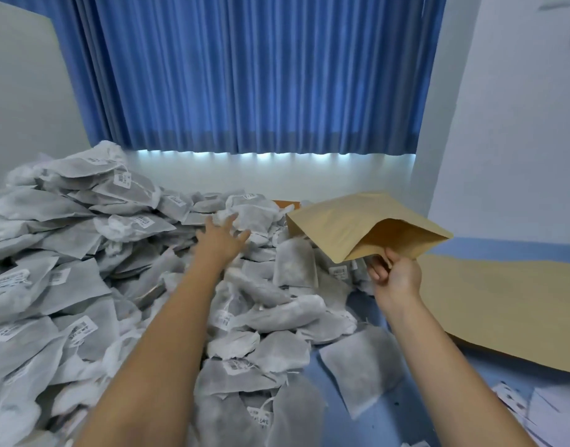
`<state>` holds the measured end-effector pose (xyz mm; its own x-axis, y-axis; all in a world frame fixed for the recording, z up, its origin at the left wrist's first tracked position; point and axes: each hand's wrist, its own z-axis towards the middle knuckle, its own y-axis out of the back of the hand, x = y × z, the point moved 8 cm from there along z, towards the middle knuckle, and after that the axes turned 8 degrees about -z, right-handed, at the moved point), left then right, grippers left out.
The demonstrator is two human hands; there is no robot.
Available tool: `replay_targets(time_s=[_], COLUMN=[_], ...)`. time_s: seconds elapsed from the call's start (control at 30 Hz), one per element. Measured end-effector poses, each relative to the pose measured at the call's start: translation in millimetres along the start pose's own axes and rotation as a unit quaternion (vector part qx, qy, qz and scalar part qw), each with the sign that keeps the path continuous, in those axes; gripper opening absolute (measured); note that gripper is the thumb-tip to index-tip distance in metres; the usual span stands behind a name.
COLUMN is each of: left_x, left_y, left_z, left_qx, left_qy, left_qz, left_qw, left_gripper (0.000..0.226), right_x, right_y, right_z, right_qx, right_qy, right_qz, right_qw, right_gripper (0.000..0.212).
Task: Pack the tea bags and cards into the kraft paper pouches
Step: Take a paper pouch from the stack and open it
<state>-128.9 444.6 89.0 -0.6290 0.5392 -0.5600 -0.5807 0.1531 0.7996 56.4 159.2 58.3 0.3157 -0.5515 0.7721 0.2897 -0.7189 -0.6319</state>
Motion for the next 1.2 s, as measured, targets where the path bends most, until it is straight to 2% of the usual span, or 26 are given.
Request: replay_targets(time_s=[0.07,0.1,0.2,0.4,0.53,0.6,0.67,0.8,0.87,0.93,1.0,1.13,1.2], left_x=[6,5,-3,-43,-63,-78,-97,-113,-112,-115,-122,-165,-188], left_y=[-46,-70,-113,-132,-108,-85,-79,-119,-122,-121,-117,-87,-65], left_z=[9,12,4,-25,-53,-79,-118,-197,-205,-209,-217,-252,-285], left_qx=[0.041,0.055,0.066,0.144,0.205,0.171,0.137,0.214,0.191,0.165,0.128,-0.05,-0.155], left_qy=[0.032,0.034,0.004,-0.042,-0.029,0.001,0.015,-0.022,-0.025,-0.023,-0.043,-0.159,-0.226], left_qz=[-0.1,-0.112,-0.024,-0.036,0.074,0.13,0.138,0.224,0.242,0.198,0.161,0.085,-0.048], left_qw=[0.994,0.992,0.998,0.988,0.976,0.977,0.981,0.95,0.951,0.966,0.978,0.982,0.961], left_gripper=[0.055,0.054,0.046,0.054,0.05,0.055,0.066,0.091,0.078,0.058,0.049,0.042,0.044], right_x=[0,3,8,33,60,78,93,109,114,117,117,115,111], right_y=[5,9,15,25,28,41,64,120,144,165,184,213,222], right_z=[4,8,12,3,-18,-31,-47,-77,-87,-94,-101,-110,-116], right_qx=[0.001,0.005,0.02,0.033,0.058,0.06,0.056,0.043,0.037,0.028,0.015,-0.001,-0.003], right_qy=[0.001,0.005,0.012,0.023,0.045,0.064,0.082,0.103,0.107,0.107,0.1,0.097,0.104], right_qz=[-0.008,-0.011,-0.021,0.001,0.011,0.011,0.003,-0.038,-0.055,-0.083,-0.111,-0.148,-0.167], right_qw=[1.0,1.0,1.0,0.999,0.997,0.996,0.995,0.993,0.992,0.99,0.989,0.984,0.98], right_gripper=[0.025,0.024,0.023,0.024,0.025,0.026,0.028,0.026,0.025,0.023,0.019,0.013,0.008])
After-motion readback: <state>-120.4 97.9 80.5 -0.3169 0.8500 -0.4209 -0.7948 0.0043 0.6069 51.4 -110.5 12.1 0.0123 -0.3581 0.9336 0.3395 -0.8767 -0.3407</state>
